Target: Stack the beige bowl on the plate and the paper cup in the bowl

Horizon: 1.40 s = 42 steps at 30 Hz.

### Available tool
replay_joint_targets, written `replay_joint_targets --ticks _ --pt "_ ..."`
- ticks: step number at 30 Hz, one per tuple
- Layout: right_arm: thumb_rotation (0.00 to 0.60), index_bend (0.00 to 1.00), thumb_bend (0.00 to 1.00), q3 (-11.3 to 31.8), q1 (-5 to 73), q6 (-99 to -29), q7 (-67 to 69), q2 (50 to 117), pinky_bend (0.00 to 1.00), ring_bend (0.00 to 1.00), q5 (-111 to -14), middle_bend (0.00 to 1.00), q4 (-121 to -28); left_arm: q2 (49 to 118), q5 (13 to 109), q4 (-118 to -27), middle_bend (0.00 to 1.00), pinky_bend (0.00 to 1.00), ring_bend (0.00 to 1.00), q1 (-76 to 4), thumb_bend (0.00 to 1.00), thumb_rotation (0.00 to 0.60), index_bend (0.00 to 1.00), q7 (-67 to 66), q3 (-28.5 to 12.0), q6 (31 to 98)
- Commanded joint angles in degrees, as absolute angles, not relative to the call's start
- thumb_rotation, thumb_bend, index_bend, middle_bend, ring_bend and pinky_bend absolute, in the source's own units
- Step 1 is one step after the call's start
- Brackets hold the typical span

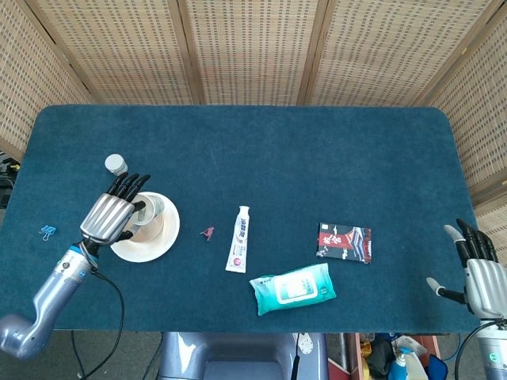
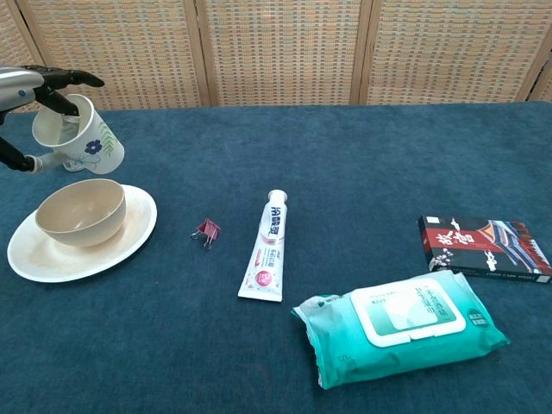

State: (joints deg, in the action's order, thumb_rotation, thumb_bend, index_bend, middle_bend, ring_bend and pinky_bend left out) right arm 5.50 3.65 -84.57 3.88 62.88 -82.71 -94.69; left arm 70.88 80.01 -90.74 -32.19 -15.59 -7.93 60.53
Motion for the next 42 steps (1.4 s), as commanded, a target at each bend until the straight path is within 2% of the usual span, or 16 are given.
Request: replay_joint_targets --ticks 1,7,13,26,42 --pt "0.6 0.08 0.14 5.5 3.6 -84.6 3.9 62.9 0.0 0.0 -82.7 0.0 -94.7 68.6 75.0 -93.5 0.05 0.0 0.0 -33.1 0.45 0.6 0.62 -19.1 -8.8 57.7" --pt "0.6 0.08 0.14 5.6 3.6 -84.7 3.8 62.9 0.0 0.0 -82.6 0.0 -94.6 66.2 66.2 -95.8 0.06 0.0 0.0 -34.3 0.45 0.6 0.62 -25.2 -8.6 54.0" --pt "0.6 0.08 0.14 5.5 3.6 -84.6 3.3 63.2 0.0 0.0 -82.6 0.0 -94.4 65.7 61.8 -96.5 0.06 0.0 0.0 -35.1 0.45 0.6 0.62 -27.7 -7.6 52.9" --pt "0.6 0.08 0.14 5.5 3.6 -84.6 3.5 63.1 0.0 0.0 -82.6 0.0 -94.4 68.2 60.2 -94.7 0.05 0.0 0.0 -35.6 0.45 0.6 0.62 -27.9 -5.0 52.6" --pt "0.6 0.08 0.14 5.4 3.6 -84.4 3.5 63.1 0.0 0.0 -82.7 0.0 -94.4 74.1 59.6 -90.2 0.04 0.0 0.0 -35.6 0.45 0.6 0.62 -26.2 -4.2 54.5"
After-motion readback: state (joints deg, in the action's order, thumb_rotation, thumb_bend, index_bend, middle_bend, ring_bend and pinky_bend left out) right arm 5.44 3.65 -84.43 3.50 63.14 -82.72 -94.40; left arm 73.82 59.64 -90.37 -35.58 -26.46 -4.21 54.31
